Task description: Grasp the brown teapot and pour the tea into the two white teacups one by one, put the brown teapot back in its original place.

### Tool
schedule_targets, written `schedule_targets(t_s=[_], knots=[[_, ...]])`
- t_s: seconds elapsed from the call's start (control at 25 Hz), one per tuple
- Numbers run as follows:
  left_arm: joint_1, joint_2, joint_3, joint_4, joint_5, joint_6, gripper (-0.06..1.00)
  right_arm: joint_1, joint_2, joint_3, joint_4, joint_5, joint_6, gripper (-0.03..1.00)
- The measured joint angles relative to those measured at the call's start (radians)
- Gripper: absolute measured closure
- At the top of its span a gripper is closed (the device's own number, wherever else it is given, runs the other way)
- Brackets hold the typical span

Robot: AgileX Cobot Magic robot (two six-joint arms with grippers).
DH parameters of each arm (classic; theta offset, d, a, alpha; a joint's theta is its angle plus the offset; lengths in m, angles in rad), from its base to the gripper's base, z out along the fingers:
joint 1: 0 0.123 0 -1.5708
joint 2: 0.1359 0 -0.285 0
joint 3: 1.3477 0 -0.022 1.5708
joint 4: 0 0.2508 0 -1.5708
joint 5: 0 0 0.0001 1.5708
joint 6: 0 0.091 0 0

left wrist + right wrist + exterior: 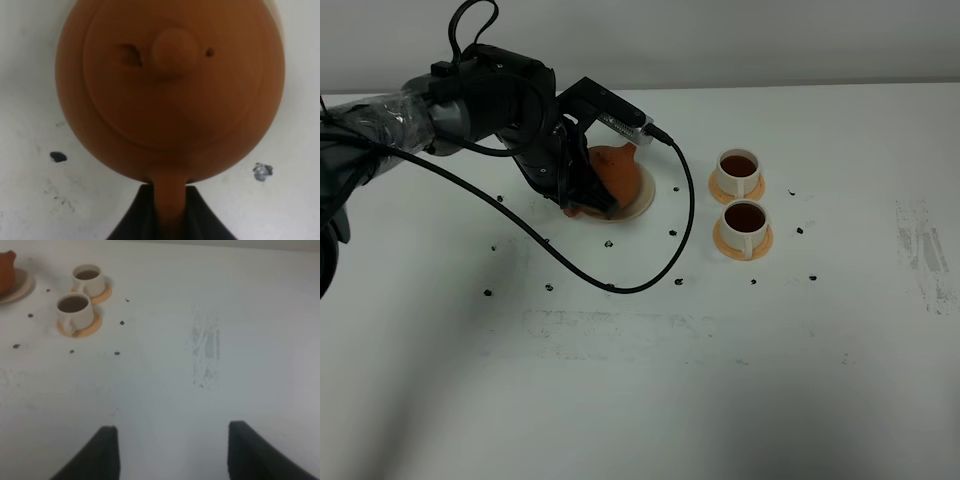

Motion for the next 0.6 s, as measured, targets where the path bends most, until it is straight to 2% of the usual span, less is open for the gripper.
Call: schedule_targets(t_s=[0.4, 0.6], knots=[[0.006, 0.0, -0.001, 0.006, 0.008, -0.005, 0.79, 0.0, 0.0, 0.0, 0.0, 0.0, 0.0, 0.47], [0.006, 0.0, -0.008, 0.006, 0.005, -0.006, 0.65, 0.0, 0.0, 0.0, 0.0, 0.0, 0.0, 0.47]])
